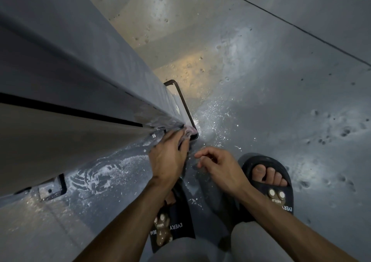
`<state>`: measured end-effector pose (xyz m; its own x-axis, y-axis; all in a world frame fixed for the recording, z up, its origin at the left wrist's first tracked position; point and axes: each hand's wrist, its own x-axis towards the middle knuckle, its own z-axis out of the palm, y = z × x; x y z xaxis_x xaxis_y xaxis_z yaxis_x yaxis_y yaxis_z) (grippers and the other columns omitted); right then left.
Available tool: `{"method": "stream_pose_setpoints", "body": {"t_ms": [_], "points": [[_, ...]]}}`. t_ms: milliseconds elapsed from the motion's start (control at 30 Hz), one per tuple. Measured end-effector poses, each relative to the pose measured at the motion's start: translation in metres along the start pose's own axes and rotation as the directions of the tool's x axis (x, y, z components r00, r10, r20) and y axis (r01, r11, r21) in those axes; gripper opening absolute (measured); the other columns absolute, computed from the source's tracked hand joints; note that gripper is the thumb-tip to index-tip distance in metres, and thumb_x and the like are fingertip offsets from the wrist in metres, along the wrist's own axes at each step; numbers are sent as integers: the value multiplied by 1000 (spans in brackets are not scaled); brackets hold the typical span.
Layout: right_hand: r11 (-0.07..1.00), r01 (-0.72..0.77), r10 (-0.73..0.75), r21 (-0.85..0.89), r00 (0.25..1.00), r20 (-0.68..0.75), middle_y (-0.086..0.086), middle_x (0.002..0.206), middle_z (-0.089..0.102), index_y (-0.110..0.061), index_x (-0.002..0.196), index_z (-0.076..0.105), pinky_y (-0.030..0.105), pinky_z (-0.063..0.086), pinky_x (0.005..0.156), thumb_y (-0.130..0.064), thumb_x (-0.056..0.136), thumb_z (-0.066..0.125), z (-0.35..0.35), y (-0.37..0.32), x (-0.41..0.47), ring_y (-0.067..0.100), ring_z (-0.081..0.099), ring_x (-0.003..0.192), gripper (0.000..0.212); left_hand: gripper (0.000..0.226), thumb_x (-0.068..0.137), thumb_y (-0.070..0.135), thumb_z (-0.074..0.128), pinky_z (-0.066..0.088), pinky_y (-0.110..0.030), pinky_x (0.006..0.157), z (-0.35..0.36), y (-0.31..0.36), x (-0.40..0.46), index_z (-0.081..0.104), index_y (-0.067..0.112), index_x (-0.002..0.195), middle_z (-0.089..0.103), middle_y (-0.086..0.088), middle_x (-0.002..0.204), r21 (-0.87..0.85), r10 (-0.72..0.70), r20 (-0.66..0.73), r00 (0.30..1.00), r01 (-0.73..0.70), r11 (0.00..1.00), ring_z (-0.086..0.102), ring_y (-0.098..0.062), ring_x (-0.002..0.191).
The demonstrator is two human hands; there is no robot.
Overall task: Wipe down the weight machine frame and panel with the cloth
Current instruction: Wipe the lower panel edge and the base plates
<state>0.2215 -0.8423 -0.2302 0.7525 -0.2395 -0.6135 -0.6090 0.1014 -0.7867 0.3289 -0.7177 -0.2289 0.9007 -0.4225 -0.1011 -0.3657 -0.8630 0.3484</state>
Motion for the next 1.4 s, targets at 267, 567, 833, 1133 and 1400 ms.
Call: {"method": "stream_pose_setpoints", "body": {"t_ms": [267, 567, 833, 1133, 1400], "points": [[1000, 13, -12, 15, 1000, -14, -1, 79, 75, -20, 93, 73, 16, 48, 67, -4, 96, 58, -3, -2, -2, 4, 62, 68, 22, 14, 99, 26, 66, 52, -25, 68, -1, 1, -6, 73, 23, 111, 70, 10, 93, -295, 25, 80, 996, 0, 956, 63, -6, 76], [1000, 29, -29, 10, 999, 20, -2, 80, 75, -22, 96, 72, 13, 46, 68, -6, 99, 57, 0, -1, -2, -1, 64, 68, 21, 11, 97, 24, 68, 38, -6, 56, -16, -29, -25, 58, 21, 93, 59, 16, 74, -366, -430, -10, 903, 396, 842, 57, 11, 67], [1000, 12, -12, -6, 1000, 13, 0, 82, 75, -20, 97, 72, 15, 49, 67, -7, 99, 56, -1, 0, -2, 1, 65, 70, 21, 7, 95, 13, 67, 49, -27, 69, 5, -17, -21, 61, 15, 97, 66, 11, 82, -341, -323, 35, 946, 315, 886, 62, 2, 77], [999, 27, -26, -34, 1000, 16, -3, 78, 75, -21, 92, 74, 16, 46, 67, -4, 93, 60, 3, -2, -2, 3, 64, 68, 22, 16, 95, 21, 65, 53, -34, 82, 14, 15, -7, 67, 25, 111, 71, 6, 106, -209, -137, 85, 987, 152, 966, 66, -14, 92], [995, 63, -61, -79, 998, 24, -4, 75, 70, -18, 82, 71, 34, 53, 74, -5, 91, 60, 5, -1, -2, 11, 63, 69, 19, 24, 101, 21, 58, 36, -25, 71, -1, 22, 22, 69, 27, 122, 51, 13, 99, -74, 241, 297, 924, -229, 971, 54, -11, 85]]}}
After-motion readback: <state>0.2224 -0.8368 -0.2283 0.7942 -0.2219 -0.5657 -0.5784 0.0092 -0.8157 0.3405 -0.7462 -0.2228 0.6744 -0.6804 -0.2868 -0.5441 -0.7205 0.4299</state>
